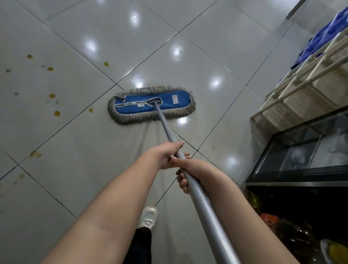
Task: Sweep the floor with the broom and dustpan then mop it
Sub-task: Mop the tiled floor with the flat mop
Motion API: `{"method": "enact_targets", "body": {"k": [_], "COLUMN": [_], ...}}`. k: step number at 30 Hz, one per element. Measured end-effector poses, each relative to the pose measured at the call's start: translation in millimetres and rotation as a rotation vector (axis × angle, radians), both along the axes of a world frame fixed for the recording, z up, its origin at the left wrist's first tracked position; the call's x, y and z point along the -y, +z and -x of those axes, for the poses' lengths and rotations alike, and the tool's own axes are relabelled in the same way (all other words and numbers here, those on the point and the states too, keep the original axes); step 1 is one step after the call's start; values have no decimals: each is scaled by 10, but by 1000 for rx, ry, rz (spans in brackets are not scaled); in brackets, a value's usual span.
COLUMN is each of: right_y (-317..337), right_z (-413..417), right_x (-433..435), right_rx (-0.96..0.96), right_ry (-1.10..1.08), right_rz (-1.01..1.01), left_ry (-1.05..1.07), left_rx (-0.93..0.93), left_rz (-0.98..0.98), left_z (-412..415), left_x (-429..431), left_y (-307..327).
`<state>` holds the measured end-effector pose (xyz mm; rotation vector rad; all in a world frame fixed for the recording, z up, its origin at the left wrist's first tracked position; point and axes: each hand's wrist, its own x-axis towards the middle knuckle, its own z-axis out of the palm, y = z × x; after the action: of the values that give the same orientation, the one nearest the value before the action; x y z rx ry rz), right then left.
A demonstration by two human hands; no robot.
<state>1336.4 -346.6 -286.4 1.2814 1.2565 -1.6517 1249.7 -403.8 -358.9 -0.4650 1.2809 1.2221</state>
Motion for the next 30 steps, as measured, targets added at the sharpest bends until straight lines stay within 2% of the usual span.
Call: {"method": "enact_targets", "body": {"k": [6,13,22,30], "right_y": [74,186,243,332], "right_z": [-316,-904,-2133,-3053], "right_x": [88,-30,-257,40], "right_rx": [-41,-30,-31,-43], "right_ry": [-15,100,349,457], "right_rz": [21,5,11,22], "left_ry": [-34,1,209,236], "left_rx": [-12,6,-49,-74], "left_rz": [-10,23,30,112], "left_z": [-265,-898,-2331,-3336], "left_x": [120,61,2,372], "left_y": [80,154,191,284]}}
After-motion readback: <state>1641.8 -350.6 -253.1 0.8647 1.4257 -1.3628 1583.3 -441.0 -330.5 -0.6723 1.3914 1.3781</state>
